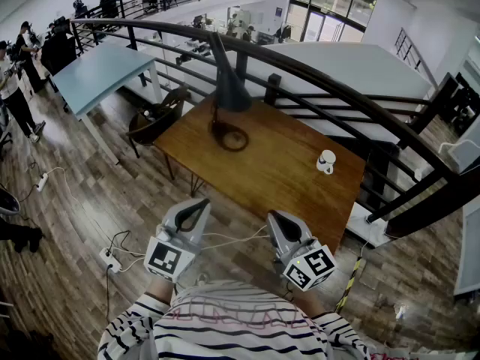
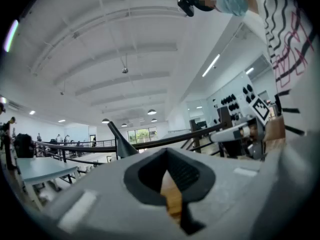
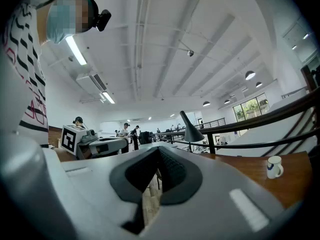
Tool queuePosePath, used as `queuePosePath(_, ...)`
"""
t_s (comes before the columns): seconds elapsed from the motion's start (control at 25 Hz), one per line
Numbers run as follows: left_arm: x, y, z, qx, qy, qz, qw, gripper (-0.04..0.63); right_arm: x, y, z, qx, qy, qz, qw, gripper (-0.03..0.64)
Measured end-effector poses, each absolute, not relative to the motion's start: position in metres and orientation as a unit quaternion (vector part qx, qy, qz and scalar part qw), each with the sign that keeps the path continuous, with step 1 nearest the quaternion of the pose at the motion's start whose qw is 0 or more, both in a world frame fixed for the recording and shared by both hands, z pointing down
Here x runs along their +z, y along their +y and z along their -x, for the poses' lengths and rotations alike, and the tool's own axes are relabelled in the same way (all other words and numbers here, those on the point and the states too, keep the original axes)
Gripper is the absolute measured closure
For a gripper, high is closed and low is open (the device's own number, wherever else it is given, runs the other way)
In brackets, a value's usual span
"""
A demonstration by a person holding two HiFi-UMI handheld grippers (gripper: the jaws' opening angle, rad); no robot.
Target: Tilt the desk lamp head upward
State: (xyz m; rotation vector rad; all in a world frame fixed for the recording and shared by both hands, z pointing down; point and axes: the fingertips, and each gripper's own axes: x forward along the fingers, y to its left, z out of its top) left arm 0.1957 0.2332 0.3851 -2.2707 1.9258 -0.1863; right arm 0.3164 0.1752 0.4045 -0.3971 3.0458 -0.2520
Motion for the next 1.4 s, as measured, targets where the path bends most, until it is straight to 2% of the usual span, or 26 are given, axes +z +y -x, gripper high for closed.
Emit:
queuePosePath(0.2,0.385,0.231,-0.199,-0.056,0.651,0.753,0.076,0.592,0.408,0.175,-0.319,-0.09,0.988,0.121,0.03,0.618)
queuePosePath(0.44,0.392,0.234,-0.213,-0.047,0.668,0.739,0.073,0.591,0.406,0.176,-0.337,-0.106,0.988,0.093,0.063,0.621)
queuePosePath(0.76,0.415,0.241,-0.215,-0.055,0.679,0.731,0.05,0.591,0.418,0.171,-0.335,-0.125,0.988,0.078,0.05,0.612)
queuePosePath(1.08,0.413,0.232,-0.144,-0.041,0.674,0.736,0.042,0.591,0.416,0.158,-0.268,-0.136,0.985,0.092,0.051,0.535)
queuePosePath(1.2,0.416,0.232,-0.105,-0.046,0.67,0.74,0.037,0.541,0.416,0.155,-0.235,-0.144,0.983,0.105,0.051,0.514)
queuePosePath(1.4,0.417,0.226,-0.041,-0.05,0.659,0.749,0.037,0.536,0.417,0.156,-0.175,-0.153,0.98,0.116,0.056,0.459)
